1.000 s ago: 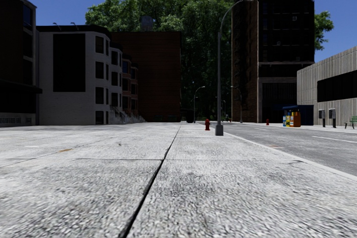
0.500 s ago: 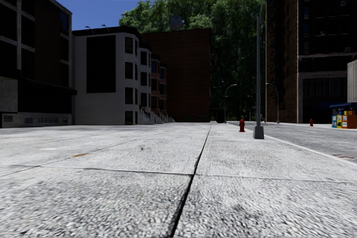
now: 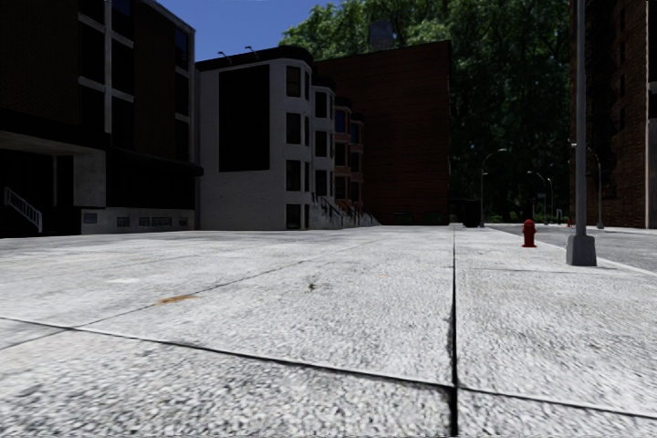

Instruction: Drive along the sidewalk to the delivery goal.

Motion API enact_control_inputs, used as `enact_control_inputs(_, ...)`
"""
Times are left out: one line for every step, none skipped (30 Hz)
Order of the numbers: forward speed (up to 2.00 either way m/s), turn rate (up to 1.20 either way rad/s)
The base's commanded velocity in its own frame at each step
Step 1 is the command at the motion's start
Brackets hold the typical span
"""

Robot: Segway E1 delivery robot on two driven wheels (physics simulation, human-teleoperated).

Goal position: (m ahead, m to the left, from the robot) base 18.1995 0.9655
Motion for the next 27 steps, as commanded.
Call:
enact_control_inputs(2.00, 0.44)
enact_control_inputs(2.00, 0.44)
enact_control_inputs(2.00, 0.44)
enact_control_inputs(2.00, 0.44)
enact_control_inputs(2.00, 0.44)
enact_control_inputs(2.00, 0.44)
enact_control_inputs(2.00, 0.44)
enact_control_inputs(2.00, 0.44)
enact_control_inputs(2.00, 0.44)
enact_control_inputs(2.00, 0.44)
enact_control_inputs(2.00, 0.44)
enact_control_inputs(2.00, 0.44)
enact_control_inputs(2.00, 0.44)
enact_control_inputs(2.00, 0.44)
enact_control_inputs(2.00, 0.44)
enact_control_inputs(2.00, 0.44)
enact_control_inputs(2.00, 0.44)
enact_control_inputs(2.00, 0.41)
enact_control_inputs(2.00, 0.41)
enact_control_inputs(2.00, 0.25)
enact_control_inputs(2.00, 0.11)
enact_control_inputs(2.00, 0.02)
enact_control_inputs(2.00, 0.00)
enact_control_inputs(2.00, 0.00)
enact_control_inputs(2.00, 0.00)
enact_control_inputs(2.00, 0.00)
enact_control_inputs(2.00, 0.00)
